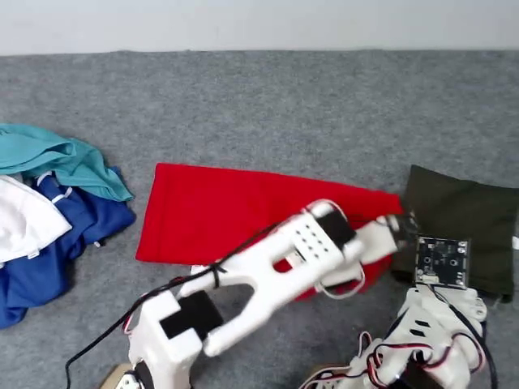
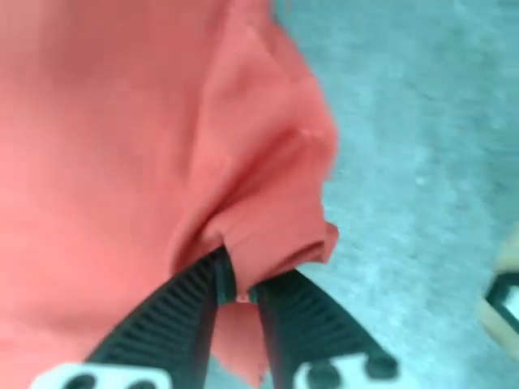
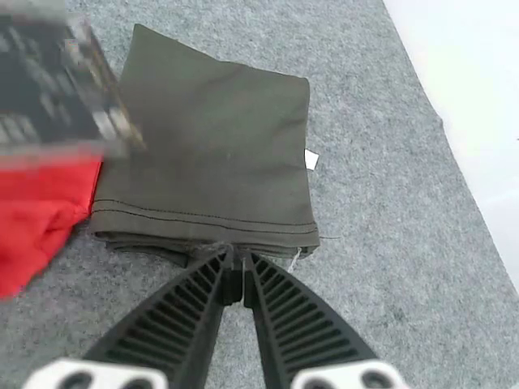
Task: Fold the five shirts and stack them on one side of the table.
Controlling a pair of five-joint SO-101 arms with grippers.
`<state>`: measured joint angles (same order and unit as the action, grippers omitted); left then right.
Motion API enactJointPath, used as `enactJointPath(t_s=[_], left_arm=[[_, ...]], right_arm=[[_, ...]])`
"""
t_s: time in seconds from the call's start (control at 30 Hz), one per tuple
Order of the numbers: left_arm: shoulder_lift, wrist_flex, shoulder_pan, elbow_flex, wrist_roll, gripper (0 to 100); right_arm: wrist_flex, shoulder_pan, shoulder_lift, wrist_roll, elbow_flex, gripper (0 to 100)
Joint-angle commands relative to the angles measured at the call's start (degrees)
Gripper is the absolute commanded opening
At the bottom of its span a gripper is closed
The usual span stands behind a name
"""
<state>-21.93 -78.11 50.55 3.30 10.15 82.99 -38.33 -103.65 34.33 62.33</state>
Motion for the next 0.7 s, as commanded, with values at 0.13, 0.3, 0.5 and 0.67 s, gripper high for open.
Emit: enactJointPath(t_s=[0.13,0.3,0.5,0.67], left_arm=[[4.0,4.9,-2.8,1.9,-0.2,1],[3.6,8.4,-5.4,1.9,-0.3,3],[3.5,12.0,-9.7,1.9,-0.3,18],[2.9,16.4,-13.1,1.5,0.3,23]], right_arm=[[0.0,-0.5,0.5,-0.2,-0.8,1.3],[0.0,-0.5,0.5,-0.2,-0.8,1.3],[0.0,-0.5,0.5,-0.2,-0.8,1.3],[0.1,-0.5,0.5,-0.2,-0.8,1.3]])
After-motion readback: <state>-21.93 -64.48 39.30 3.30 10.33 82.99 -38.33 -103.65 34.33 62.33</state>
